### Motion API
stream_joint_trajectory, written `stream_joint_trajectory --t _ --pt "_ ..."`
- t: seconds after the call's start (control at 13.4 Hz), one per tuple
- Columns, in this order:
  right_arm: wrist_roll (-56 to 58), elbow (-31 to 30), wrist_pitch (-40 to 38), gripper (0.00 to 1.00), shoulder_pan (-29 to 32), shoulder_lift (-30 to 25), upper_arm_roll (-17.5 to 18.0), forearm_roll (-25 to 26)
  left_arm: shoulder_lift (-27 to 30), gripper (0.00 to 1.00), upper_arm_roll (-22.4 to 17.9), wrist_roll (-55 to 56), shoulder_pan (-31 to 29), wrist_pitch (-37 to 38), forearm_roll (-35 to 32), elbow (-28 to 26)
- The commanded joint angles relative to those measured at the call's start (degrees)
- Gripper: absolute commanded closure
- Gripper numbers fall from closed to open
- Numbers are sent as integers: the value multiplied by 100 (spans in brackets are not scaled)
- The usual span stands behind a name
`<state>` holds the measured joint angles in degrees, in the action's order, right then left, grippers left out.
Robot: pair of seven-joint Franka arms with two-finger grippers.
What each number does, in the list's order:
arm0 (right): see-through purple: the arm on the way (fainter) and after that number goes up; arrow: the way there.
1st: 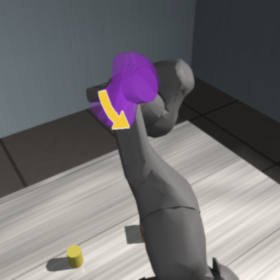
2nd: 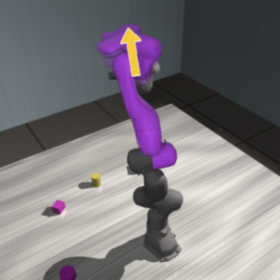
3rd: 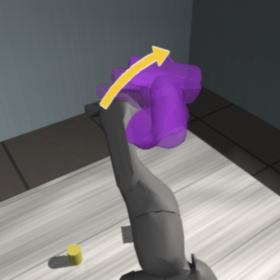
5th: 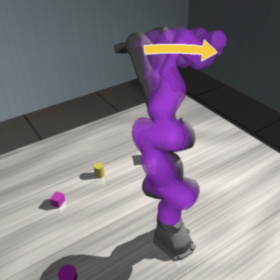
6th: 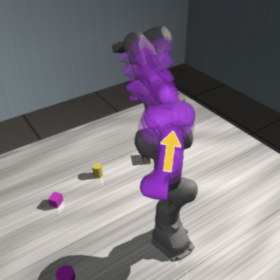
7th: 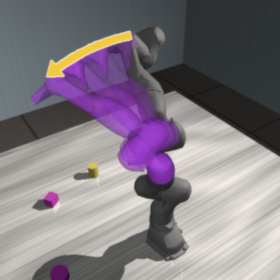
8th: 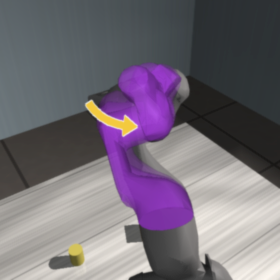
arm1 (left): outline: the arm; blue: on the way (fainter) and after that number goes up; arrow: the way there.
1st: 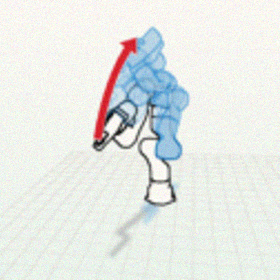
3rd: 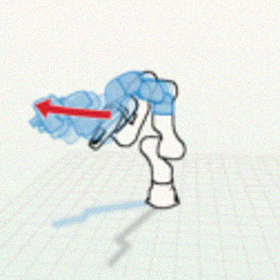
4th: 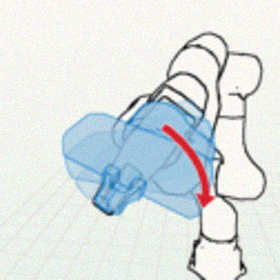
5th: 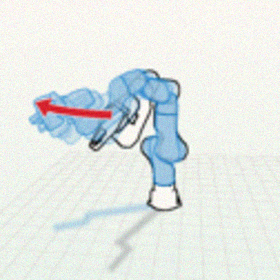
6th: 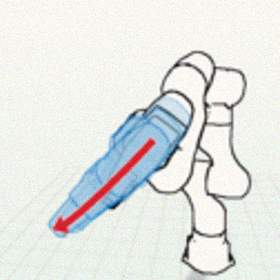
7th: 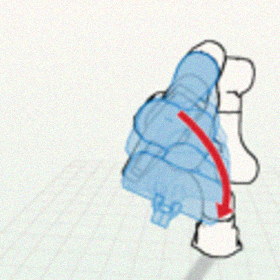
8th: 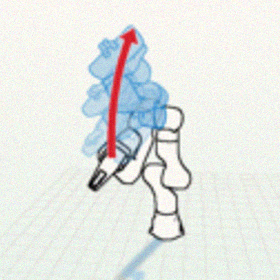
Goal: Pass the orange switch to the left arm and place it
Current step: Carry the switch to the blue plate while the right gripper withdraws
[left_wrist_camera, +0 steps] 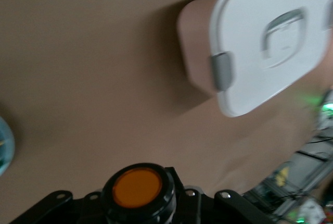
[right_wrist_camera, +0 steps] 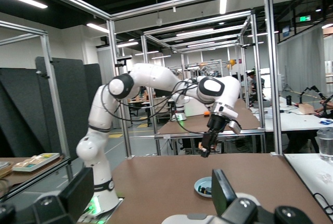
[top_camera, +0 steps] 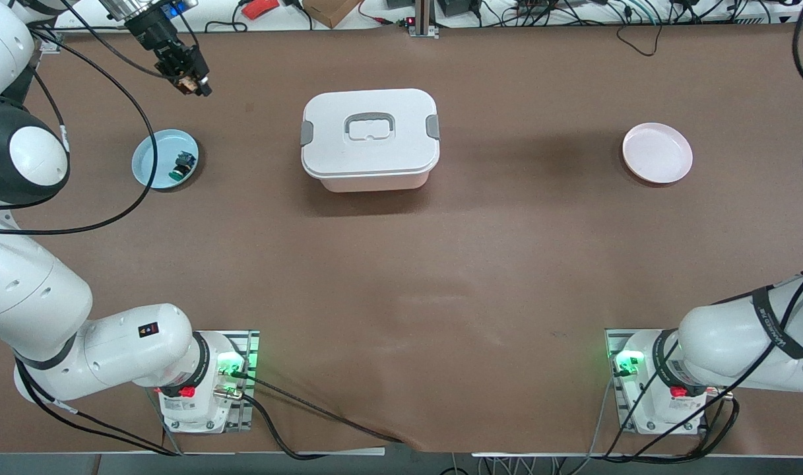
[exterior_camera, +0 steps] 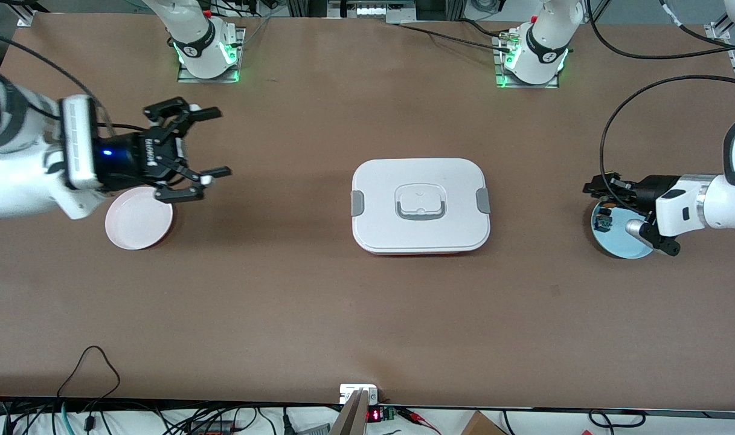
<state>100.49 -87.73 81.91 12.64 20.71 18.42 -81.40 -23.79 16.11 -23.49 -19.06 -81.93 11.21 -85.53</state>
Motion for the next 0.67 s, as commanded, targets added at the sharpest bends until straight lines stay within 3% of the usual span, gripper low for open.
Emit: stream_joint_trajectory --t 0.0,0.3,0.45,0.6 --pt "-144 -33 -560 0 457 -198 92 264 -134 75 24 -591 51 90 -1204 116" --pt "-144 -33 -1124 0 836 -243 92 537 -521 75 -11 -2814 -229 -690 -2771 -120" --pt "-161 -25 -1186 0 854 -304 74 563 -574 76 -20 -3168 -606 -1488 -3019 -742" --pt "-764 -25 -1230 0 1020 -663 39 1009 -583 76 -28 -3730 -810 -2420 -3134 -1262"
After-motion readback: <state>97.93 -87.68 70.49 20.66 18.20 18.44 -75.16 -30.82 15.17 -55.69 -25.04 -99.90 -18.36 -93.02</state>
